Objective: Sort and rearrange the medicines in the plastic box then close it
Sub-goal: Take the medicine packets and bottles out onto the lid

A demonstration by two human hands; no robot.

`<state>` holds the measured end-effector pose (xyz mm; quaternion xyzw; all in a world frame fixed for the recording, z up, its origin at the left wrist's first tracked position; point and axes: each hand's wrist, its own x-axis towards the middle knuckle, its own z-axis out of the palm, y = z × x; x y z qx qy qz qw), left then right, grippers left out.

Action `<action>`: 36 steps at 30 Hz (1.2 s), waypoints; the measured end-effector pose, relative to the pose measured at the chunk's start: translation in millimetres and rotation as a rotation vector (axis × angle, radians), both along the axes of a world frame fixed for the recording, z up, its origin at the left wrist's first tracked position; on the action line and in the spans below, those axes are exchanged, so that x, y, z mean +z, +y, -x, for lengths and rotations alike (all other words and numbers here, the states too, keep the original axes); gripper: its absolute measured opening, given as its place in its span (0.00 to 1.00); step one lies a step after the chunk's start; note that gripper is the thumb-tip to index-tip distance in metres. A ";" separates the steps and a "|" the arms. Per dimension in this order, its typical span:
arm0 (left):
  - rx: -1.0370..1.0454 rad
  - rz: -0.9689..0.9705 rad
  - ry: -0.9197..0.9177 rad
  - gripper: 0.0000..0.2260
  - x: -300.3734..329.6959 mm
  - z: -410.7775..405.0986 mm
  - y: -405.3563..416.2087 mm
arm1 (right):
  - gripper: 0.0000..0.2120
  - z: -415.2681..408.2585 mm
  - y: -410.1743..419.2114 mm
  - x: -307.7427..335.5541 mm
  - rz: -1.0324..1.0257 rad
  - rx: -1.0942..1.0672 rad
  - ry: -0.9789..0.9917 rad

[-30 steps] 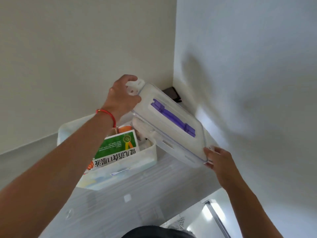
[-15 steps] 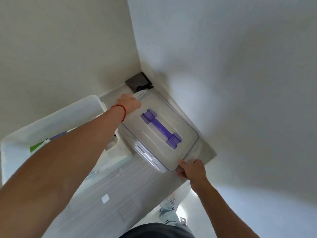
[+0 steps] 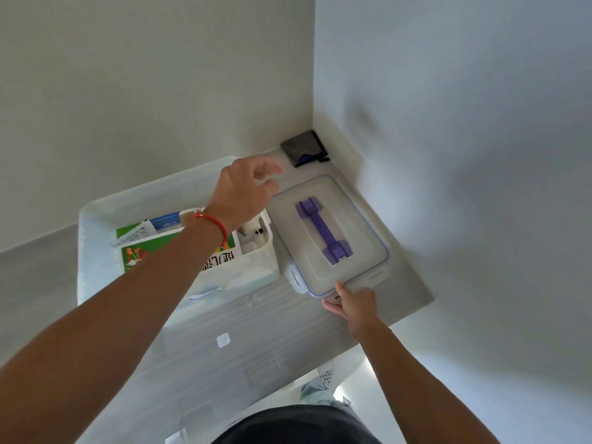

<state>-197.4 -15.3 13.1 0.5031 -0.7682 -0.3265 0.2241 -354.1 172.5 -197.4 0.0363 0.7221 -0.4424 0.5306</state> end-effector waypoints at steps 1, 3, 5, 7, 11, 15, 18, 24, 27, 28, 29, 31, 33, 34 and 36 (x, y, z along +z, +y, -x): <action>0.042 0.031 0.020 0.13 2.0 -12.4 4.8 | 0.16 1.8 -0.9 1.8 -0.023 0.060 0.039; 0.122 0.070 0.049 0.13 2.4 -42.4 12.4 | 0.22 10.3 1.6 9.4 -0.094 0.254 0.153; 0.183 0.114 0.001 0.11 -1.5 -79.7 17.5 | 0.26 21.4 6.4 22.6 -0.178 0.449 0.275; 0.262 0.150 -0.086 0.09 -9.1 -119.3 20.4 | 0.24 26.8 6.9 41.2 -0.216 0.640 0.444; 0.332 0.096 -0.233 0.13 -27.4 -184.5 29.5 | 0.09 1.2 -26.9 101.0 0.152 0.732 0.716; 0.279 0.050 -0.250 0.22 -42.1 -204.6 40.5 | 0.05 -54.9 -77.6 167.9 0.658 0.563 0.981; 0.399 0.097 -0.234 0.25 -46.1 -204.4 40.1 | 0.04 -95.6 -113.0 187.3 0.771 0.796 1.199; 0.460 0.031 -0.263 0.20 -48.1 -204.2 38.0 | 0.15 -152.0 -130.8 170.1 0.115 1.193 1.206; 0.481 0.053 -0.190 0.21 -44.4 -206.7 36.7 | 0.15 -154.5 -126.8 167.2 0.149 1.161 1.234; 0.483 0.083 -0.169 0.20 -42.7 -208.3 37.9 | 0.16 -151.1 -125.7 168.6 0.207 1.147 1.212; 0.486 0.115 -0.142 0.20 -40.3 -209.4 39.3 | 0.17 -146.4 -124.7 171.2 0.292 1.101 1.157; 0.500 0.170 -0.048 0.18 -31.4 -209.1 39.5 | 0.18 -137.1 -121.1 181.8 0.482 0.918 0.963; 0.532 0.199 0.074 0.17 -17.5 -202.9 36.1 | 0.15 -124.8 -118.7 192.9 0.593 0.731 0.749; 0.545 0.216 0.124 0.17 -8.9 -196.8 33.3 | 0.13 -116.8 -117.7 198.4 0.614 0.659 0.636; 0.524 0.252 0.225 0.17 7.2 -179.8 28.0 | 0.10 -96.2 -115.0 206.9 0.662 0.517 0.372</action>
